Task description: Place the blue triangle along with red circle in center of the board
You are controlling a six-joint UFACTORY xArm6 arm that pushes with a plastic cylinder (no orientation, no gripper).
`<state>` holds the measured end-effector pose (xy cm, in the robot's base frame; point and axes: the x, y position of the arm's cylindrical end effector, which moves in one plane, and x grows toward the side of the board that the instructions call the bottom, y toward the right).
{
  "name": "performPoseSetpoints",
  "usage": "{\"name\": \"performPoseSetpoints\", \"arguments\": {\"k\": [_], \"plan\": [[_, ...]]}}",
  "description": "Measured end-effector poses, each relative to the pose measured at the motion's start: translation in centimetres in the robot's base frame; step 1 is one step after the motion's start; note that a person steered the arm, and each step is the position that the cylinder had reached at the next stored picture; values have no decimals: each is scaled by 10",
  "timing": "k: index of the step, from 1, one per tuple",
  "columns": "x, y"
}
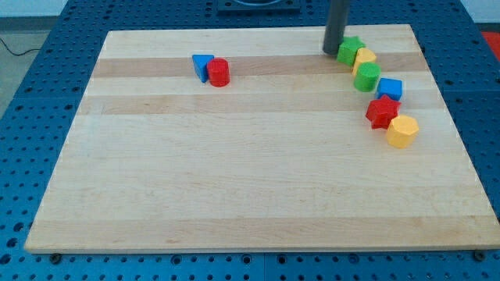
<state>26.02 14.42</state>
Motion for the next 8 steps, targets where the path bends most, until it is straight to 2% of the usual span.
{"name": "performPoseSetpoints", "arguments": {"k": [2, 3, 4, 5, 6, 7, 8], "plan": [[-24, -8], [-8, -49], [32, -80], [35, -136], [-5, -193], [0, -254], [46, -295]]}}
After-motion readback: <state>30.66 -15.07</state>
